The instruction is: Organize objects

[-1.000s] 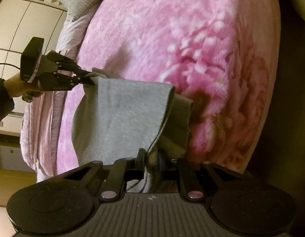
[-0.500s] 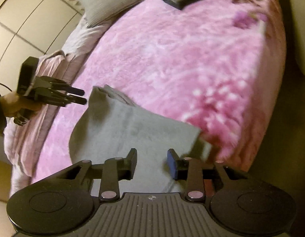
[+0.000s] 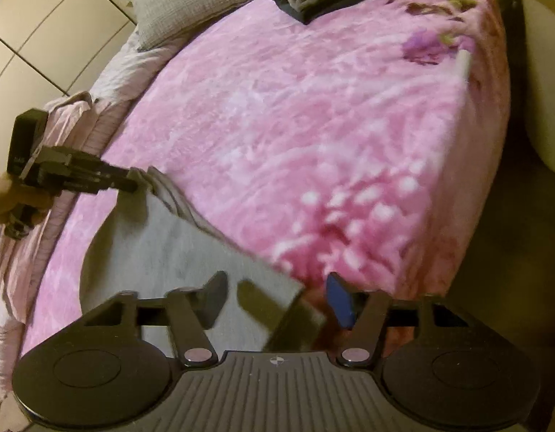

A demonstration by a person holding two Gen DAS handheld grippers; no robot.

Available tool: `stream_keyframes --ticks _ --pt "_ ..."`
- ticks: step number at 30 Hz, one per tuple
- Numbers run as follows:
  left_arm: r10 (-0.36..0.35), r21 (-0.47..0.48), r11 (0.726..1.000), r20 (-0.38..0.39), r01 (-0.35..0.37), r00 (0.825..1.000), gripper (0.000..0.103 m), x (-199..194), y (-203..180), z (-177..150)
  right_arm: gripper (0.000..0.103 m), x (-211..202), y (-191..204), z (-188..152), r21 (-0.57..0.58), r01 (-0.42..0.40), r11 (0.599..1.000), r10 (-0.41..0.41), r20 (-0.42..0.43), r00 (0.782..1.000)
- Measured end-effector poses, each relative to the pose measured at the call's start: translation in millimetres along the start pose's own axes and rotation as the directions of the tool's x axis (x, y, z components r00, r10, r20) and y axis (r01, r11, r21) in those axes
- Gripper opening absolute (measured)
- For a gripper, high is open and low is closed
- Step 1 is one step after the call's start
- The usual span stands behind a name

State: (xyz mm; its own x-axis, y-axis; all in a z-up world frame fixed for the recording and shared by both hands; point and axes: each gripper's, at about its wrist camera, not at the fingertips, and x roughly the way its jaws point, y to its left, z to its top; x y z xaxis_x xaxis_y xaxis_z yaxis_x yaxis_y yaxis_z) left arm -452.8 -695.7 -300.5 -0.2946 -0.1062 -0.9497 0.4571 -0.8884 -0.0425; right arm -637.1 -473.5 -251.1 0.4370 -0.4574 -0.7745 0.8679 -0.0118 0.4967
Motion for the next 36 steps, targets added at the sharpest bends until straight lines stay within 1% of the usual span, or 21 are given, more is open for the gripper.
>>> stream_keyframes --ticks 1,2,3,6,10,12,14,16,18,20,22,23,24,25,26,27,29,31,32,34,36 --pt "-0.005 0.007 1.0 -0.003 0.005 1.0 0.01 -1 -1 0 0.005 2 0 1 -0.002 0.018 1.0 -0.018 -0.012 1.0" --pt "-0.003 0.012 1.0 0.005 0.003 1.0 0.009 -3 -3 1 0.0 1 0 1 -0.001 0.02 1.0 -0.02 -0.022 1.0" --pt "-0.01 0.018 1.0 0.013 0.01 1.0 0.007 -6 -6 3 0.0 -2 0 2 -0.006 0.026 1.0 -0.026 -0.022 0.999" --pt "-0.01 0.052 0.999 0.035 0.008 0.999 0.007 -9 -12 7 0.0 -19 -2 1 -0.018 0.032 0.999 -0.032 -0.003 0.999" --pt "0.001 0.017 1.0 0.011 -0.001 1.0 0.007 16 -4 3 0.0 -8 -8 -5 0.002 0.055 0.998 -0.055 -0.024 0.998" --pt "0.008 0.027 1.0 0.032 -0.009 0.999 0.007 9 -8 3 0.0 -13 -8 -3 0.014 0.056 0.998 -0.056 -0.001 0.998" --pt "0.008 0.025 1.0 0.045 -0.009 0.999 0.007 4 -7 1 0.0 -24 -6 -5 -0.016 0.066 0.998 -0.066 0.022 0.998" --pt "0.001 0.016 1.0 0.04 -0.001 0.999 0.007 11 -4 1 0.0 -24 -11 -9 0.016 0.061 0.998 -0.061 0.006 0.998" --pt "0.002 0.016 1.0 0.031 -0.002 1.0 0.007 24 -5 3 0.0 -12 -14 -11 0.01 0.069 0.998 -0.069 -0.016 0.997" --pt "0.008 0.014 1.0 0.034 -0.009 0.999 0.009 31 -6 3 0.0 1 -15 -10 -0.006 0.067 0.998 -0.067 -0.043 0.997" --pt "0.019 -0.024 1.0 0.033 -0.018 0.999 0.017 27 -2 2 0.0 3 -15 -6 -0.024 0.071 0.997 -0.072 -0.05 0.996" --pt "0.031 -0.037 0.999 0.031 -0.03 0.999 0.02 23 -1 0 0.002 0 -12 -4 -0.036 0.076 0.996 -0.078 -0.051 0.996" --pt "0.048 -0.042 0.998 0.027 -0.047 0.998 0.026 16 0 -2 0.011 -5 -9 -2 -0.048 0.088 0.995 -0.09 -0.049 0.995" --pt "0.063 -0.045 0.997 0.022 -0.062 0.998 0.028 8 1 -5 0.017 -12 -4 0 -0.064 0.112 0.992 -0.115 -0.038 0.993" --pt "0.075 -0.05 0.996 0.022 -0.074 0.997 0.028 -1 2 -9 0.029 -19 1 2 -0.074 0.123 0.99 -0.126 -0.024 0.992" --pt "0.091 -0.059 0.994 0.023 -0.09 0.996 0.027 -14 2 -14 0.036 -27 8 3 -0.084 0.12 0.989 -0.121 -0.004 0.993" --pt "0.12 -0.087 0.989 0.031 -0.117 0.992 0.025 -38 0 -28 0.036 -38 26 3 -0.111 0.079 0.991 -0.079 0.007 0.997" --pt "0.123 -0.127 0.985 0.037 -0.117 0.992 0.025 -57 -7 -48 0.036 -38 49 -2 -0.142 -0.003 0.99 -0.001 -0.025 1.0" --pt "0.12 -0.143 0.983 0.032 -0.114 0.992 0.025 -63 -12 -59 0.036 -33 63 -7 -0.165 -0.059 0.985 0.05 -0.061 0.997" --pt "0.103 -0.16 0.982 0.017 -0.099 0.995 0.025 -69 -28 -83 0.036 -24 88 -20 -0.218 -0.143 0.966 0.119 -0.118 0.986" --pt "0.075 -0.167 0.983 0.0 -0.074 0.997 0.025 -68 -46 -105 0.036 -16 111 -38 -0.286 -0.22 0.933 0.178 -0.165 0.97"
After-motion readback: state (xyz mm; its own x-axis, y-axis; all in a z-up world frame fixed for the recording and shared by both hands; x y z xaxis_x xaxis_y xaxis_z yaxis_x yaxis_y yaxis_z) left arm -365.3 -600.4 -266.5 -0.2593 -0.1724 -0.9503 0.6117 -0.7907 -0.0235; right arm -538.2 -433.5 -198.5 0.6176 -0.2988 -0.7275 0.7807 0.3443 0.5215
